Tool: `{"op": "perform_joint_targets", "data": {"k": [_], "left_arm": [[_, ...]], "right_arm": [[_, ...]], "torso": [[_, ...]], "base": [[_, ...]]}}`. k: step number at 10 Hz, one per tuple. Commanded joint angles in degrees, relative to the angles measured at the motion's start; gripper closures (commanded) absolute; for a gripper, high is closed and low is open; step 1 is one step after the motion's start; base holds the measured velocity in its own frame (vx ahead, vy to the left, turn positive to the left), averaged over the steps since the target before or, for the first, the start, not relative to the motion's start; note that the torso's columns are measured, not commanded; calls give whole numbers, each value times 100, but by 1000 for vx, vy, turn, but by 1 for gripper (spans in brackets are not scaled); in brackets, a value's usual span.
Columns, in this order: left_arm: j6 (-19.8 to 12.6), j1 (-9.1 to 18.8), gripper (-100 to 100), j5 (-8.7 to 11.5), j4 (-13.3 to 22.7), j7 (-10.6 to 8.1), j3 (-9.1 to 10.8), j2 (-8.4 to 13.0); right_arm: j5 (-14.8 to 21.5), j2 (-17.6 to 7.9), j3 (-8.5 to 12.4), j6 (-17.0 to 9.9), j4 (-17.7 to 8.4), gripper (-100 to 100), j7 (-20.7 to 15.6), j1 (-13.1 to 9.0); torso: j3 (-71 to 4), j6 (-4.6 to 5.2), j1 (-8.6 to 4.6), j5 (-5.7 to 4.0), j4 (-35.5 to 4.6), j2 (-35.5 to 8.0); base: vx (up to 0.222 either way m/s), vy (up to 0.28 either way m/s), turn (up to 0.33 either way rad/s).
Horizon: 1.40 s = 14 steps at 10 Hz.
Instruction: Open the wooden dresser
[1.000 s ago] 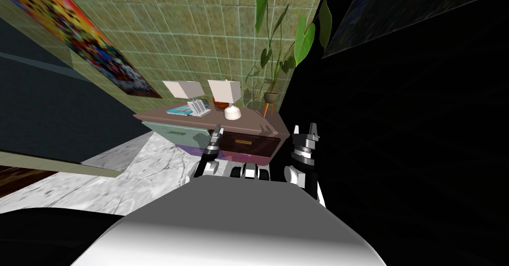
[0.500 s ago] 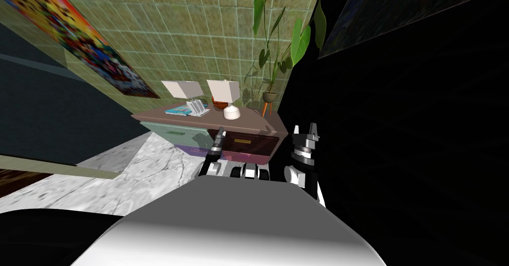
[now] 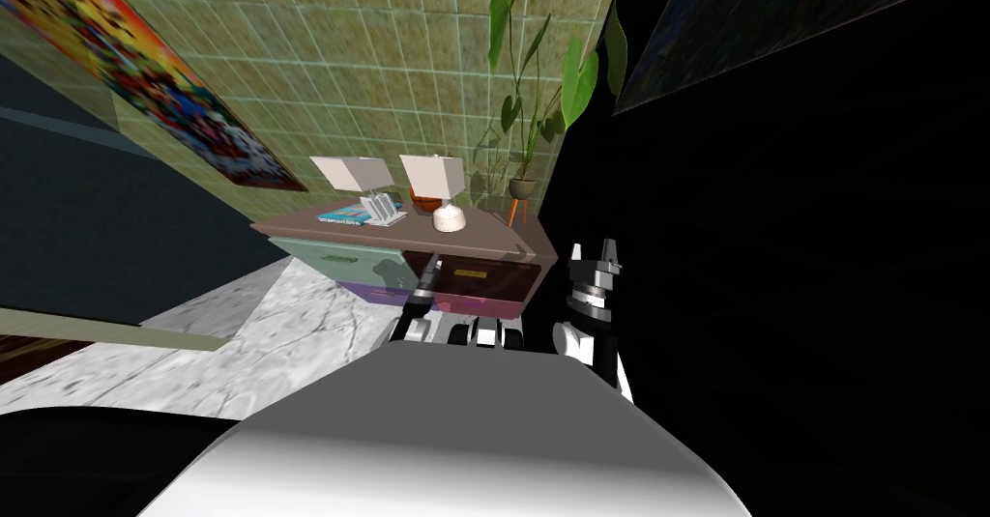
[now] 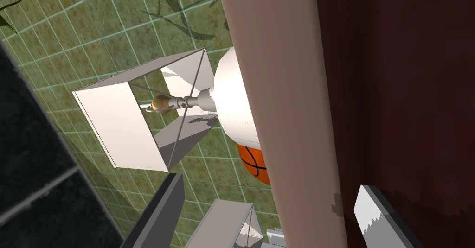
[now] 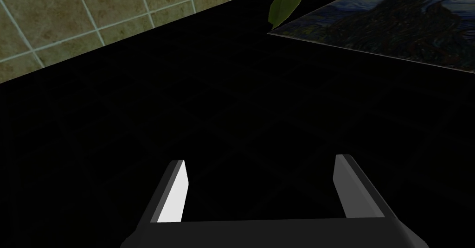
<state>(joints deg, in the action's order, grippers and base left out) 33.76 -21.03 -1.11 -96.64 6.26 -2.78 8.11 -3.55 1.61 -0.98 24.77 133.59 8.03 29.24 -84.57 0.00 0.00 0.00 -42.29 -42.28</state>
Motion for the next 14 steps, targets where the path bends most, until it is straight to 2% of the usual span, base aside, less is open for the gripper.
{"op": "perform_joint_targets", "data": {"k": [1, 8, 10, 12, 13, 14], "left_arm": [[7, 87, -100, -40, 351, 12, -32, 30], [33, 251, -100, -166, 1296, 44, -147, -82], [43, 296, -100, -201, 1559, 53, -180, -196], [57, 357, -100, -249, 1911, 66, -225, -527], [71, 305, -100, -244, 1795, 78, -225, -446], [-95, 341, -100, -241, 1679, 71, -217, -455]], "right_arm": [[0, 0, 0, 0, 0, 0, 0, 0], [0, 0, 0, 0, 0, 0, 0, 0], [0, 0, 0, 0, 0, 0, 0, 0], [0, 0, 0, 0, 0, 0, 0, 0], [0, 0, 0, 0, 0, 0, 0, 0], [0, 0, 0, 0, 0, 0, 0, 0]], "torso": [[1, 0, 0, 0, 0, -1], [1, 0, 0, 0, 0, -2], [0, 0, 0, 0, 0, 0], [1, 0, -3, 0, 0, -1], [1, 0, -3, -1, -1, -2], [-2, -1, 3, 0, 0, 3]], "base": [[-19, -7, -23], [-18, -8, -27], [-19, -9, -26], [-24, -12, -39], [-11, -7, -7], [51, -13, -12]]}}
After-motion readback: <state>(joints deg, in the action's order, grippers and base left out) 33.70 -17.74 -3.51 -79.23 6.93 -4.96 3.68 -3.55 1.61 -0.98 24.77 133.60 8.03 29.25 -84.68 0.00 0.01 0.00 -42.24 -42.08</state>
